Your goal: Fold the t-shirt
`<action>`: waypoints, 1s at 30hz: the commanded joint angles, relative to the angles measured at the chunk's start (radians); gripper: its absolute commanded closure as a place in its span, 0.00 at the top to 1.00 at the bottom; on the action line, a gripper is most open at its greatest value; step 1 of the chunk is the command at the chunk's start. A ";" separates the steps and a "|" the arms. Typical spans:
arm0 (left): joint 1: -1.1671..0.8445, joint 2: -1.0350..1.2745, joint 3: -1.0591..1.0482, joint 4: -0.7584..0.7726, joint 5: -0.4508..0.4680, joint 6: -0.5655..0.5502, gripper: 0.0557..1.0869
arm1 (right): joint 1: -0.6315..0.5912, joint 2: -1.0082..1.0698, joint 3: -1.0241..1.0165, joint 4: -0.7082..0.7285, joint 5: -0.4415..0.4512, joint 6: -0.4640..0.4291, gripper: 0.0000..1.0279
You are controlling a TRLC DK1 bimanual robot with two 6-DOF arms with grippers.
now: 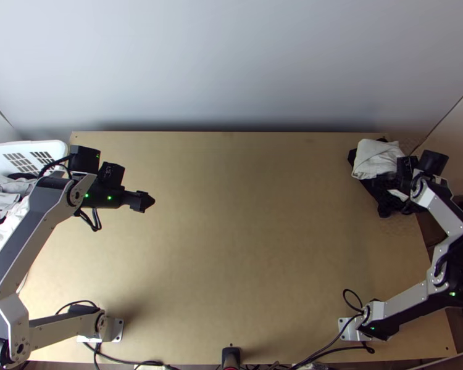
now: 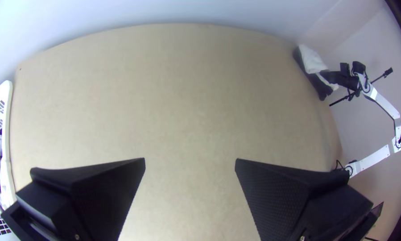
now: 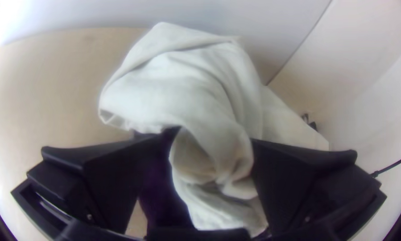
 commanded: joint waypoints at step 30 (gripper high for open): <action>-0.073 -0.705 -0.521 0.486 -0.381 0.003 0.95 | 0.631 -0.957 -0.482 -0.054 0.094 0.379 0.97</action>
